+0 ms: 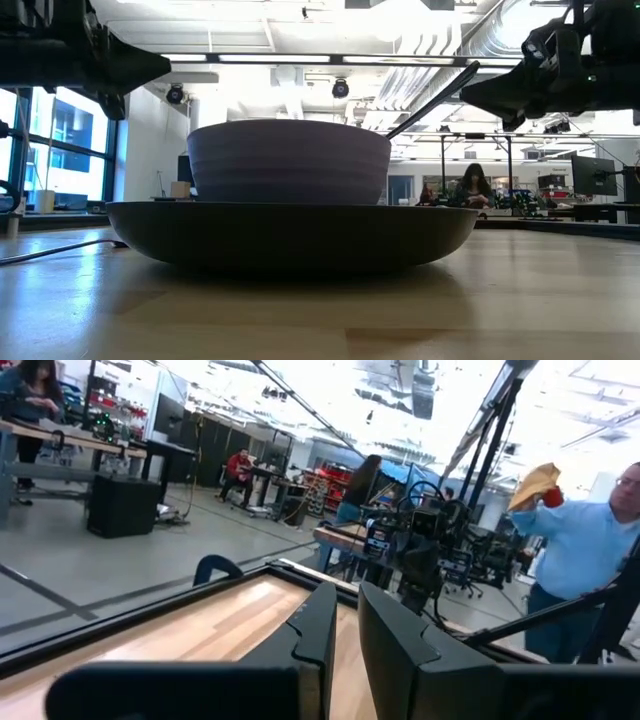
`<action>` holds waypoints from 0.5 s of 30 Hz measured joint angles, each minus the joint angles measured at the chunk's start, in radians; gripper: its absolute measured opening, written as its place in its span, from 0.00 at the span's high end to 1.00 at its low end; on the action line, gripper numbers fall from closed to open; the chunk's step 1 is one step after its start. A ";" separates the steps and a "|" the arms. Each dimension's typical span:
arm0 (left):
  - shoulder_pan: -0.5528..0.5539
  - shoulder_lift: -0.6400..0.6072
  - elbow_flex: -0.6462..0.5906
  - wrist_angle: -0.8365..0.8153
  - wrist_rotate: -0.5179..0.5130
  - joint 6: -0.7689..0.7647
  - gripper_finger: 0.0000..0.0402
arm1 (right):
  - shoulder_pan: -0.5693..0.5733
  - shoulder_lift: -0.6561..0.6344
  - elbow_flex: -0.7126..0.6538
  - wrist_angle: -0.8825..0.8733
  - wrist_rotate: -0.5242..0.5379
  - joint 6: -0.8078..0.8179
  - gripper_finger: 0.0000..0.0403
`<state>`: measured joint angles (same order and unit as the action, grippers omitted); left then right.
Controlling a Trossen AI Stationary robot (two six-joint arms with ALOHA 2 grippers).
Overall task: Set table place
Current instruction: Return to Home Position
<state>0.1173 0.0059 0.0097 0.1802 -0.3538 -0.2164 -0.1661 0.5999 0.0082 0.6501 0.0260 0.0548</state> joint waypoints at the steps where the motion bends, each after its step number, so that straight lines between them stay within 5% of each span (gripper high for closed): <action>1: 0.000 0.000 0.000 0.000 0.000 -0.003 0.91 | 0.000 0.000 0.000 0.006 0.003 -0.009 0.89; 15: 0.000 0.000 0.000 -0.004 0.002 -0.042 0.91 | -0.001 -0.200 0.000 -0.038 0.017 -0.078 0.89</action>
<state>0.1173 0.0059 0.0097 0.1760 -0.3519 -0.2587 -0.1673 0.3996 0.0082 0.6116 0.0433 -0.0227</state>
